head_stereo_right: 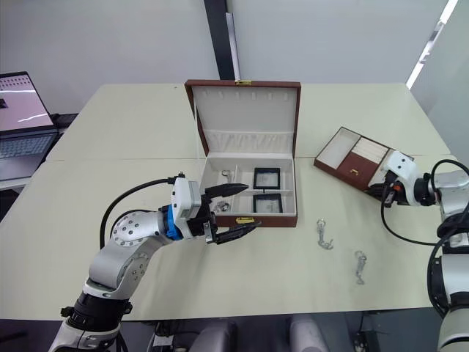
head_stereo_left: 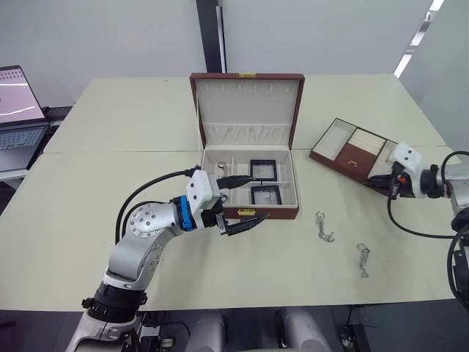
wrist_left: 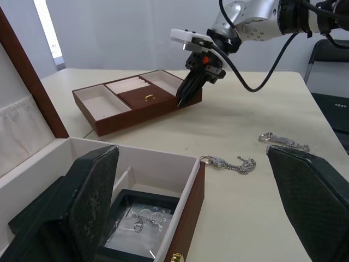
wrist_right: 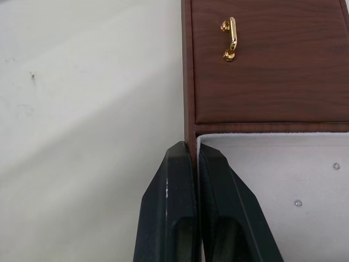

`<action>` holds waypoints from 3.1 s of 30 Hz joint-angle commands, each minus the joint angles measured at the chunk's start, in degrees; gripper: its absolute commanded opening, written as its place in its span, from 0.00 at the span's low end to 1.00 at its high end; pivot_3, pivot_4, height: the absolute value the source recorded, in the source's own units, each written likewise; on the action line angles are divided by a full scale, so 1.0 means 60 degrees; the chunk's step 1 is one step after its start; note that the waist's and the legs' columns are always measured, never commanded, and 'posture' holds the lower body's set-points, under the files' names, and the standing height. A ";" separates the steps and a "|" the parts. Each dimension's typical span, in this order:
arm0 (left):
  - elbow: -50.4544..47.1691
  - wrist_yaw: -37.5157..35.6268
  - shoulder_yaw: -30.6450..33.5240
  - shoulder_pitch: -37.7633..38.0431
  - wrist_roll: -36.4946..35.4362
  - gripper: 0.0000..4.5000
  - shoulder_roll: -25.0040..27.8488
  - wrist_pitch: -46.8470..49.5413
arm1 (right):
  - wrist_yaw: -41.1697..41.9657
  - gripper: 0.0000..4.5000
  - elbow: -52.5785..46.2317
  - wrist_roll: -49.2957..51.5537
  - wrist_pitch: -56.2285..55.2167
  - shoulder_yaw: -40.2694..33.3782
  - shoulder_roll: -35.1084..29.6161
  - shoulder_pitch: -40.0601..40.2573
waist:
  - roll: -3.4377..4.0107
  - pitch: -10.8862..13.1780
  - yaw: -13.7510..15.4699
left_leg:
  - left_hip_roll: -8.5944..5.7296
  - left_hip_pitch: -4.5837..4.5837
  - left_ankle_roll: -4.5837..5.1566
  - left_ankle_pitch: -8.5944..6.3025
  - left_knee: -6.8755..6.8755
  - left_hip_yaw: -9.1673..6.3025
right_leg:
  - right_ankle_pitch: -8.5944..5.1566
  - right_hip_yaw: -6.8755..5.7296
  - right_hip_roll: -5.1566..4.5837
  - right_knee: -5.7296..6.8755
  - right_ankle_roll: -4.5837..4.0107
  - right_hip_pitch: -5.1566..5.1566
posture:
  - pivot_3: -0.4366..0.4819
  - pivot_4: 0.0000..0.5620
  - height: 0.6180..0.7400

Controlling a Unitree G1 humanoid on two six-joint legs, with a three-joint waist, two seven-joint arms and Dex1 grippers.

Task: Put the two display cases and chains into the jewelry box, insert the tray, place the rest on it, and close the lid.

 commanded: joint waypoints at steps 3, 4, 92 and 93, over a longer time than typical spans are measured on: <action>0.0091 -0.0069 0.0060 0.0050 0.0172 1.00 -0.0064 -0.0568 | 0.0632 0.00 -0.3228 0.0949 0.1254 -0.0901 -0.1224 0.1619 | 0.0002 -0.0001 0.0013 | 0.0000 -0.0005 0.0001 -0.0001 0.0001 -0.0002 | 0.0000 -0.0001 -0.0001 0.0000 0.0000 -0.0001 | 0.48 0.27 1.00; 0.0096 -0.0057 0.0093 0.0077 0.0170 1.00 -0.0068 -0.0612 | 0.0681 0.00 -0.3827 0.1105 0.1560 -0.1034 -0.1370 0.1975 | 0.0002 -0.0001 0.0017 | 0.0000 -0.0005 0.0001 -0.0001 0.0002 -0.0003 | 0.0000 -0.0002 -0.0002 0.0000 0.0000 -0.0001 | 0.48 0.27 1.00; -0.4311 0.5191 0.2346 0.6022 0.0473 1.00 -0.1167 -0.0371 | -0.0269 0.00 -1.0139 0.0845 0.6726 0.4160 0.2507 -0.0540 | 0.0006 0.0002 0.0009 | 0.0006 -0.0005 0.0003 -0.0002 -0.0003 -0.0020 | 0.0002 -0.0018 0.0002 -0.0011 0.0005 -0.0004 | 0.48 0.27 1.00; -0.4309 0.5191 0.2344 0.6027 0.0474 1.00 -0.1169 -0.0372 | -0.0274 0.00 -1.0138 0.0820 0.6717 0.4167 0.2516 -0.0538 | 0.0006 0.0002 0.0011 | 0.0006 -0.0008 0.0003 -0.0002 -0.0004 -0.0021 | 0.0002 -0.0018 0.0002 -0.0011 0.0004 -0.0006 | 0.48 0.27 1.00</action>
